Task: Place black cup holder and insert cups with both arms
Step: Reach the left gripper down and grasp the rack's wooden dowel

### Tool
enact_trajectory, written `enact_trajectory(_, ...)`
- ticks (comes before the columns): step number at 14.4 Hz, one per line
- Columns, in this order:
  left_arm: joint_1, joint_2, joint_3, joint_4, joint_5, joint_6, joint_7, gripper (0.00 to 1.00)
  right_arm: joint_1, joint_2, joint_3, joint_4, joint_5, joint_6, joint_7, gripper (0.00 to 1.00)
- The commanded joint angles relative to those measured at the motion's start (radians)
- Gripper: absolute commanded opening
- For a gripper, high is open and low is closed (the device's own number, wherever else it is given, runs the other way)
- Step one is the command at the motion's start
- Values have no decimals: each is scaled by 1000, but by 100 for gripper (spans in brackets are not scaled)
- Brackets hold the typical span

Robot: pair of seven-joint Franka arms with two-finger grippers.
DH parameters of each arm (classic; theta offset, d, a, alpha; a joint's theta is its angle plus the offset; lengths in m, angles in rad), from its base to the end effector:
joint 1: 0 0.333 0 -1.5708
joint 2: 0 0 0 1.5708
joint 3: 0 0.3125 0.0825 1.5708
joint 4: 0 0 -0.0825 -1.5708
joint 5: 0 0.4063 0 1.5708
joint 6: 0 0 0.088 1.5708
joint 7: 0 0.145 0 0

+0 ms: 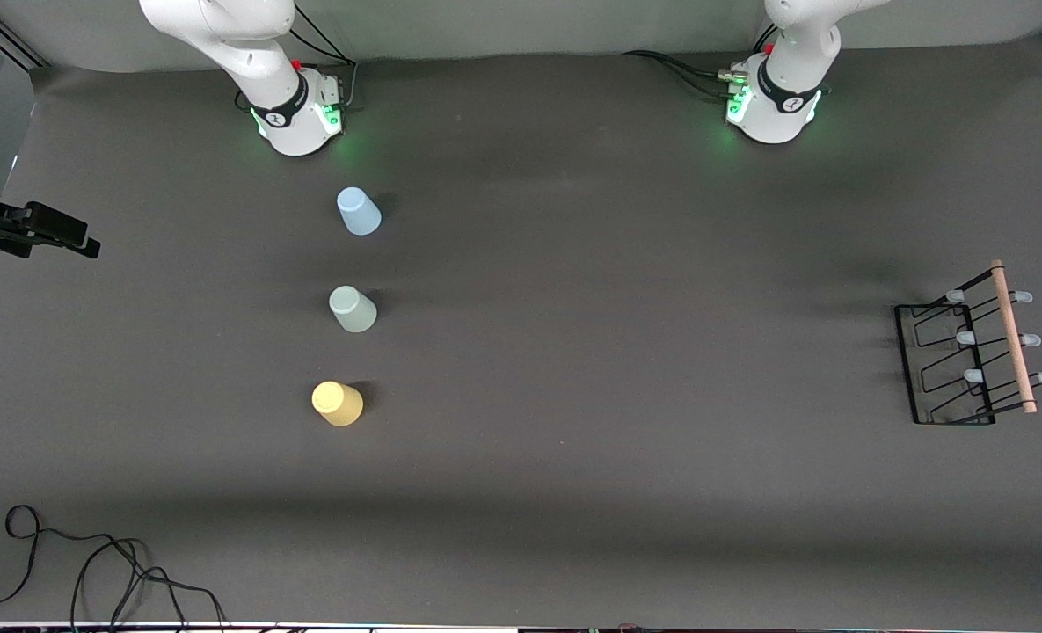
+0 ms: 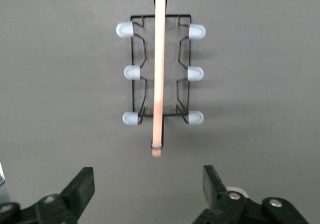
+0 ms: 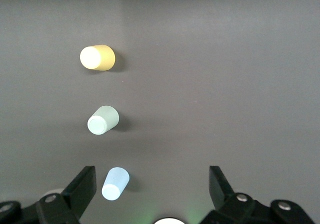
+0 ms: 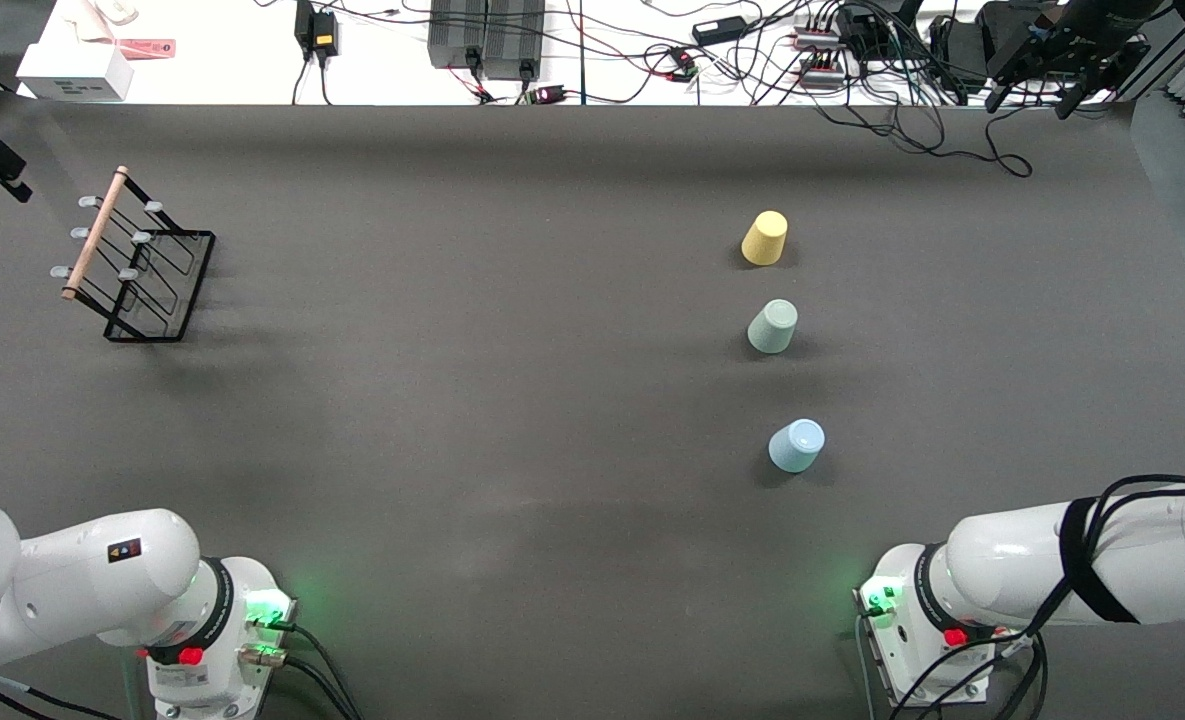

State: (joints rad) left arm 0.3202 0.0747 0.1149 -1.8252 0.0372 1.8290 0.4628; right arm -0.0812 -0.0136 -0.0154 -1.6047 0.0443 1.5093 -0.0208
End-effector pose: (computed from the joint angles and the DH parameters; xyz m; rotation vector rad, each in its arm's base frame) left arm 0.5375 0.2535 0.4348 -3.1291 0.0602 0.1294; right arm 0.5600 -0.0476 0.5693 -3.0878 0.1157 0.1222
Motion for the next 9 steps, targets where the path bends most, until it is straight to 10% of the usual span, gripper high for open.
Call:
enact_trajectory(1,0,77,0,-3,4,79,36,98,1,-5,0,5,6,-12,7,100)
enact_trajectory(9,-4,175,-1,-83,-8,223,22,99,1,-5,0,5,5,-15,7,100)
